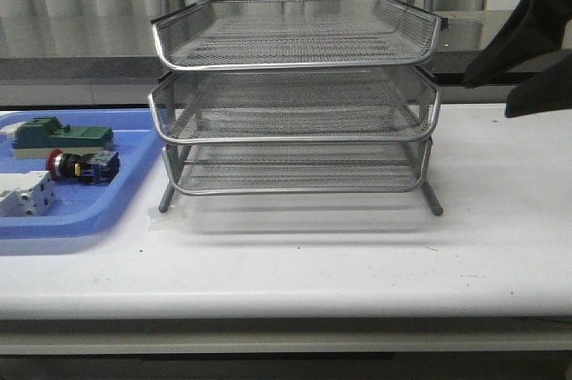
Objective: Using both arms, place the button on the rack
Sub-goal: 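Reach the right gripper to the middle mesh tray's front edge and grasp it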
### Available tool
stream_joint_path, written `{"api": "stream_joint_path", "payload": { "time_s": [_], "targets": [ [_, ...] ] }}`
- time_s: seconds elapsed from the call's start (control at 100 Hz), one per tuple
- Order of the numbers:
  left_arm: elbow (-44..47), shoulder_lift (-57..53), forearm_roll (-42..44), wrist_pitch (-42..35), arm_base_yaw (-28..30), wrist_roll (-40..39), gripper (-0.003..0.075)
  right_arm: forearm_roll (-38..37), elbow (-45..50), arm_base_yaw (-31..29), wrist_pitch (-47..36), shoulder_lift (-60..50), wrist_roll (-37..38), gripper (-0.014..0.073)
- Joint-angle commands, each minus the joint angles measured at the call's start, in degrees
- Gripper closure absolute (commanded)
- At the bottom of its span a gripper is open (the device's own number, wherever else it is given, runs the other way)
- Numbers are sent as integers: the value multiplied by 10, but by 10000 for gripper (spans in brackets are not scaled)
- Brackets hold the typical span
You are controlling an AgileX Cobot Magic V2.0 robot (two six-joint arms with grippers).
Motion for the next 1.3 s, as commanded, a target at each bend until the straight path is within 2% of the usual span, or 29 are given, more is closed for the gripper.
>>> {"api": "stream_joint_path", "payload": {
  "time_s": [0.0, 0.32, 0.44, 0.85, 1.29],
  "targets": [
    [19, -17, -4, -43, 0, -5, 741, 77, -20, 1, -36, 19, -60, 263],
    [19, -17, -4, -43, 0, -5, 741, 295, -66, 1, -5, 91, -272, 263],
    [19, -17, -4, -43, 0, -5, 741, 337, -77, 1, 6, 123, -319, 263],
    [19, -17, -4, -43, 0, -5, 741, 343, -78, 1, -5, 182, -321, 263],
    [19, -17, -4, -43, 0, -5, 741, 346, -146, 1, 23, 244, -326, 263]
  ]
}}
